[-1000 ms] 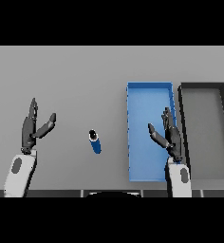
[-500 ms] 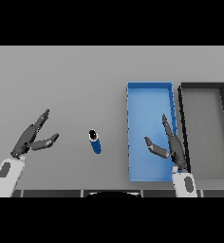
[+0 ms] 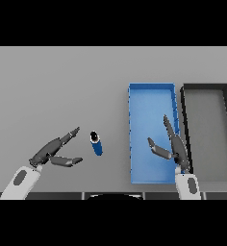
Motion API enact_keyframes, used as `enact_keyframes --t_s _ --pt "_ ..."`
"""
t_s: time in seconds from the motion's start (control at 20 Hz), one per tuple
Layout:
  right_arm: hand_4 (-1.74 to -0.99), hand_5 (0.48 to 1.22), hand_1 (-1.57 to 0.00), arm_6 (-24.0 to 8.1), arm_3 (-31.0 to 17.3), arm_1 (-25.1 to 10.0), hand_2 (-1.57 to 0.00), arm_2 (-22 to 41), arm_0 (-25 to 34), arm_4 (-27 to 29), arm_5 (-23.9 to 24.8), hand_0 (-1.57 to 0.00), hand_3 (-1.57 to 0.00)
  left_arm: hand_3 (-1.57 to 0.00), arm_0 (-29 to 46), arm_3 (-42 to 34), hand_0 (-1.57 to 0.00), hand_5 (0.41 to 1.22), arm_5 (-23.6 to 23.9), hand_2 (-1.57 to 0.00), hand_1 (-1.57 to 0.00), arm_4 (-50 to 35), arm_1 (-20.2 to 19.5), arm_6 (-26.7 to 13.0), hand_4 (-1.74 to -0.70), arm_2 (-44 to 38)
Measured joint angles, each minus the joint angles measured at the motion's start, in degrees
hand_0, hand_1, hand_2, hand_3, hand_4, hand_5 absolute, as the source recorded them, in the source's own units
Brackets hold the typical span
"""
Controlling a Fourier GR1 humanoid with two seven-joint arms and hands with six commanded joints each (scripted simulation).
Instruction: Pick up the blue pipe and place it into the blue bin.
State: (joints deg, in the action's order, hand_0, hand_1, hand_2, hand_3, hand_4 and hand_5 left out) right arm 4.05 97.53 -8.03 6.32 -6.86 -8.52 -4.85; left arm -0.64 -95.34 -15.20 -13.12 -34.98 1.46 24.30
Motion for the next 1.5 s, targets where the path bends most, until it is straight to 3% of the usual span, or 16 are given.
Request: enact_keyframes --t_s 0.25,0.65,0.7,0.75,0.9,1.0,1.05,1.1,1.2,1.25,1.35,1.5 --pt "-1.300 0.652 0.00 -1.24 -0.14 0.24 0.00 0.02 -0.41 -0.56 0.54 0.00 0.00 0.00 -1.08 1.68 0.00 0.491 2.49 0.00 0.00 5.49 5.62 1.50 -1.22 4.00" --pt "-1.320 0.659 0.00 -0.67 0.59 -0.17 0.00 -0.14 -0.64 -0.39 0.24 0.00 0.00 0.00 -6.68 11.45 0.00 0.496 5.47 0.00 0.00 9.35 15.33 3.21 -1.19 5.90" --pt "-1.324 0.662 0.00 -0.48 1.11 -0.36 0.00 -0.31 -1.43 0.02 0.01 0.00 0.00 0.00 -7.26 12.90 0.00 0.492 6.12 0.00 0.00 10.76 15.91 4.31 -1.18 6.21" --pt "-1.326 0.665 0.00 -2.35 0.94 -0.52 0.00 -0.81 -0.39 0.67 -0.09 0.00 0.00 0.00 -8.42 14.09 0.00 0.490 6.37 0.00 0.00 11.64 16.27 4.09 -1.16 6.36" --pt "-1.319 0.664 0.00 -2.01 1.40 -0.42 0.00 -0.30 -1.60 0.05 -0.04 0.00 0.00 0.00 -8.76 15.19 0.00 0.512 6.42 0.00 0.00 11.71 18.86 5.41 -1.19 7.29" --pt "-1.322 0.664 0.00 -2.02 1.25 -0.17 0.00 -0.37 -1.44 -0.11 0.32 0.00 0.00 -0.07 -9.76 16.72 0.00 0.566 5.74 -0.08 0.00 9.92 21.25 4.37 -1.24 7.02" --pt "-1.320 0.664 0.00 -1.77 1.32 -0.33 0.00 -0.45 -1.72 0.11 0.10 0.00 0.00 -0.20 -9.63 16.87 0.00 0.607 5.54 -0.21 -0.09 9.31 21.28 5.26 -1.28 6.60" --pt "-1.319 0.663 0.00 -2.05 1.16 -0.21 0.00 -0.38 -1.55 0.04 0.15 0.00 0.00 -0.47 -9.40 17.11 -0.09 0.730 5.18 -0.39 -0.25 8.79 21.46 5.92 -1.31 6.44" --pt "-1.319 0.666 0.00 -0.66 1.57 -0.45 0.00 -0.49 -2.00 0.45 -0.23 0.00 0.00 -0.84 -9.31 17.33 -0.59 0.906 4.95 -0.82 -0.71 6.73 23.24 4.90 -1.45 5.98" --pt "-1.313 0.665 0.00 -1.72 1.34 -0.49 0.00 -0.58 -1.39 0.10 0.16 0.00 0.00 -0.98 -9.20 17.42 -0.78 0.969 5.13 -0.97 -0.89 6.15 23.33 5.16 -1.51 5.51" --pt "-1.310 0.665 0.00 -1.10 1.50 -0.23 0.00 -0.08 -1.68 -0.58 0.40 0.00 0.00 -1.18 -8.46 16.67 -1.07 1.060 4.15 -1.18 -1.13 6.39 23.63 5.88 -1.59 6.20" --pt "-1.294 0.666 0.00 -2.21 0.71 -0.48 0.00 -0.48 -0.66 -0.53 0.46 0.00 0.00 -1.35 -8.43 16.45 -1.31 1.139 5.67 -1.37 -1.35 7.67 24.04 7.20 -1.66 7.54"
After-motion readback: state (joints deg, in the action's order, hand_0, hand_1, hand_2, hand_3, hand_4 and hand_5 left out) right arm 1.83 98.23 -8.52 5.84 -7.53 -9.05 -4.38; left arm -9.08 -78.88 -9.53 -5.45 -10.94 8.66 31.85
